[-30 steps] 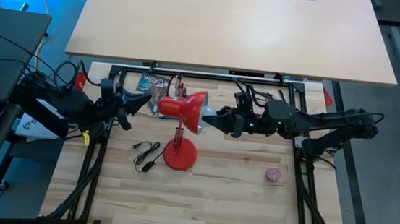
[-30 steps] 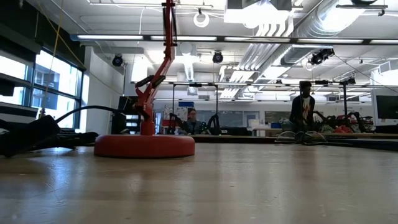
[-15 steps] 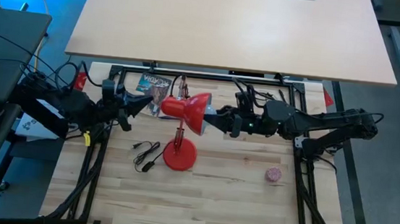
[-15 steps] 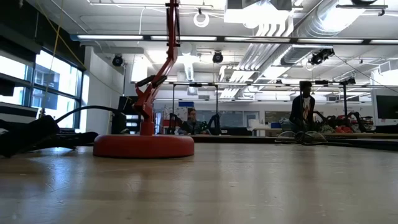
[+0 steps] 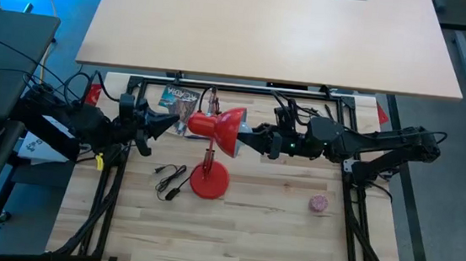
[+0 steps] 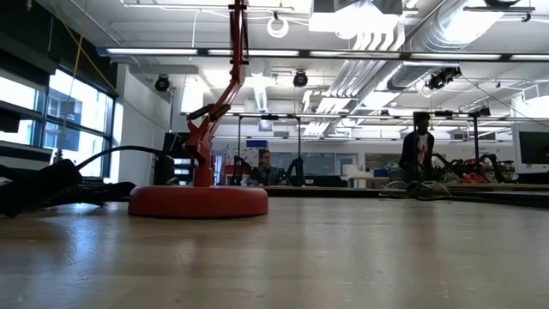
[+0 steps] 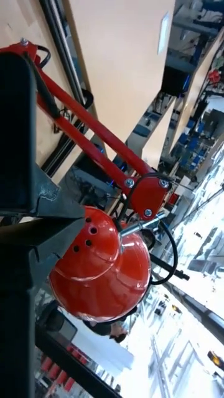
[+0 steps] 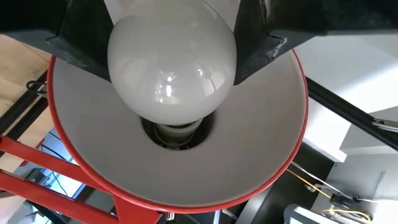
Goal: Screw lightbulb
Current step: Insert the lightbulb on the lamp
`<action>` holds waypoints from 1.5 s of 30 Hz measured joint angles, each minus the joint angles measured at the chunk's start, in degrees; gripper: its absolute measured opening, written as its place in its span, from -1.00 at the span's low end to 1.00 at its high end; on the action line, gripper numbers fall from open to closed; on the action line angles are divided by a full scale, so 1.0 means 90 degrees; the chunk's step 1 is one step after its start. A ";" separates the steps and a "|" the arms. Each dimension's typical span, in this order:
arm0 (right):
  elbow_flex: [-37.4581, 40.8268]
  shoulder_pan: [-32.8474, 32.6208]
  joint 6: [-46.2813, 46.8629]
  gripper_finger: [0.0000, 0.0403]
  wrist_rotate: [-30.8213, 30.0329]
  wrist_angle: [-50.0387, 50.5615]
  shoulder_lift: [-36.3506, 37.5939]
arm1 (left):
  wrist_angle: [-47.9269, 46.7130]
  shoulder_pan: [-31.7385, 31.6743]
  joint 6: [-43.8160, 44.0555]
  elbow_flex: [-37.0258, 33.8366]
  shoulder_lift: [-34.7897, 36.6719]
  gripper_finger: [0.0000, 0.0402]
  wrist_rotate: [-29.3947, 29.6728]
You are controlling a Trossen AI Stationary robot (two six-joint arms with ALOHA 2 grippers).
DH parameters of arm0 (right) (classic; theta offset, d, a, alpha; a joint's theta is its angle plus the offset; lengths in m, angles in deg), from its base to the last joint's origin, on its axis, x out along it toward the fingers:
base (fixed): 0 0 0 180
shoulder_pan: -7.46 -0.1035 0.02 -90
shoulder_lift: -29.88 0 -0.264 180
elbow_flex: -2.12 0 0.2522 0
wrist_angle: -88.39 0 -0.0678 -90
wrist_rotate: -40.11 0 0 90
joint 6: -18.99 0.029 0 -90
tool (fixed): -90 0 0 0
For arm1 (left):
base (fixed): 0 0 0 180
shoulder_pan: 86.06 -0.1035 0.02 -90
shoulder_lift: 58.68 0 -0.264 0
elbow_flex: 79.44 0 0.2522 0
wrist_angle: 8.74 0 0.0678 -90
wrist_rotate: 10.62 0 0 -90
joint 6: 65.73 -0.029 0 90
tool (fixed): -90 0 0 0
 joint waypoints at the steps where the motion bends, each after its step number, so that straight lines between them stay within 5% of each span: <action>1: 0.0000 0.0000 0.0000 0.24 0.0000 0.0000 0.0000 | 0.0000 0.0000 -0.0078 0.0000 0.0000 -1.00 -0.0006; 7: 0.0000 0.0000 -0.0038 0.24 0.0002 0.0010 0.0000 | -0.0005 -0.0184 -0.0160 0.0000 0.0002 -1.00 -0.0410; 18: 0.0002 0.0011 -0.0052 0.24 0.0012 0.0020 0.0000 | -0.0001 -0.1010 0.0301 0.0000 -0.0023 -1.00 -0.2323; 45: 0.0007 0.0065 0.0451 0.24 0.0095 0.0152 0.0010 | 0.0053 -0.1375 0.0129 -0.0002 -0.0123 -1.00 -0.2873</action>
